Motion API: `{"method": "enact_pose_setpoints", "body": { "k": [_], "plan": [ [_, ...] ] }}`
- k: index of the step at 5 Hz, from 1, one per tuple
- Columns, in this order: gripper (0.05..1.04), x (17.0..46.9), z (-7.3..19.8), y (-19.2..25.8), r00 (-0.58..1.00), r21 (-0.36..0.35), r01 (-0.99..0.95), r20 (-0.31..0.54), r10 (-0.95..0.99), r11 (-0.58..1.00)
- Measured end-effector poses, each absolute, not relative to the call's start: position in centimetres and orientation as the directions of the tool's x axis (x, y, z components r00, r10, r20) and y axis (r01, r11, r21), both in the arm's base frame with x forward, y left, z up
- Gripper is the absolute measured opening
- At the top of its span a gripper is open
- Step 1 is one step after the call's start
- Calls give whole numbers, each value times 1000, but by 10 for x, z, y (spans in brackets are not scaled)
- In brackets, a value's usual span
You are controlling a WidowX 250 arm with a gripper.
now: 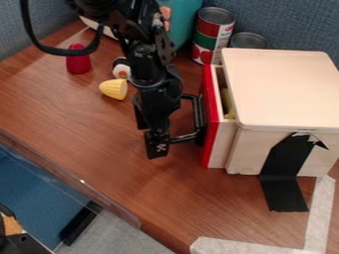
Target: Close the drawer
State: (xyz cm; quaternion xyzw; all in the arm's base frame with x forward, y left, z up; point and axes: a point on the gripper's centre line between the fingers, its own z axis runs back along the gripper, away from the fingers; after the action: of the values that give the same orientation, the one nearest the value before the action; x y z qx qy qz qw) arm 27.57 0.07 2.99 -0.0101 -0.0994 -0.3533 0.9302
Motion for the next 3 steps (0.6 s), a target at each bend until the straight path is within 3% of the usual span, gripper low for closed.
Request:
{"method": "enact_pose_setpoints", "body": {
  "k": [3],
  "plan": [
    [1001,287,21,-27,755,30,633,196,-626,774]
  ]
}}
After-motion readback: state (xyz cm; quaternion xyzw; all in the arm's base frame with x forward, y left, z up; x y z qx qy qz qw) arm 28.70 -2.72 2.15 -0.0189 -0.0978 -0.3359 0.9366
